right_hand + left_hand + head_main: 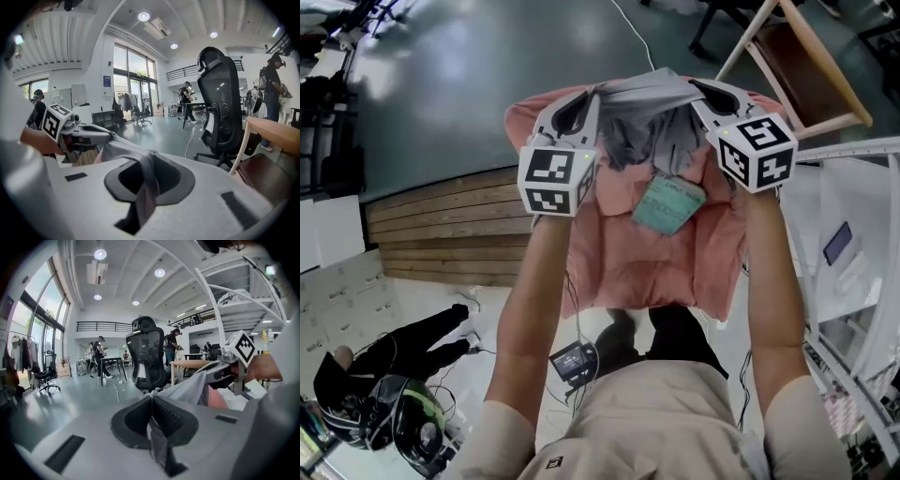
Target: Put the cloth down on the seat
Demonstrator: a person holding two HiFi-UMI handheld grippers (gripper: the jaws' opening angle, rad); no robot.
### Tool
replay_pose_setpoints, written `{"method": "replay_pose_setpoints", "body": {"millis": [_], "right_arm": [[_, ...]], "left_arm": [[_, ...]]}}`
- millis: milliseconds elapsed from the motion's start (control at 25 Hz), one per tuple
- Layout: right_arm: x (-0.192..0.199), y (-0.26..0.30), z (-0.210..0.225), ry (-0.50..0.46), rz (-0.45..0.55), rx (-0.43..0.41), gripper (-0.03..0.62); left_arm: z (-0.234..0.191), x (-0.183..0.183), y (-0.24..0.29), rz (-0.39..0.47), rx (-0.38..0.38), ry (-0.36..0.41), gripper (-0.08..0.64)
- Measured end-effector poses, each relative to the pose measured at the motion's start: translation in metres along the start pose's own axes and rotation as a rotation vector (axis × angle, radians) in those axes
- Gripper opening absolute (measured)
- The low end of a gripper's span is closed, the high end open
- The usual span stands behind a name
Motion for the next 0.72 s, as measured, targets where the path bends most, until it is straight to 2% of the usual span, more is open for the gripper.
{"method": "replay_pose_setpoints", "body": {"millis": [280,400,560,720], "right_arm": [[0.047,0.048,0.021,0.011,-0.085,0.042,0.048],[0.069,0.068,0.021,0.022,-0.146,0.041,0.055],[0.099,0.093,0.009,0.019,-0.227,0.023,0.057],[0.117,0.103,0.005,-0.016,-0.234,0.037,0.06]], "left_arm": [[-0.035,0.036,0.036,-0.059,-0.06,-0.033,0.015],[-0.054,0.057,0.05,-0.124,-0.075,-0.047,0.015],[-0.084,0.092,0.061,-0.213,-0.087,-0.139,0.017],[-0.096,0.107,0.068,-0.164,-0.052,-0.258,0.017]]}}
Point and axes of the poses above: the fingertips, and each gripper's own axes: y forward along the fingers, z to its right, x out of its underside, the point moved 1 cm from there along -y, backward along the fingers, and after that the axes turned 13 degrees about -y, right-handed, at the moved point
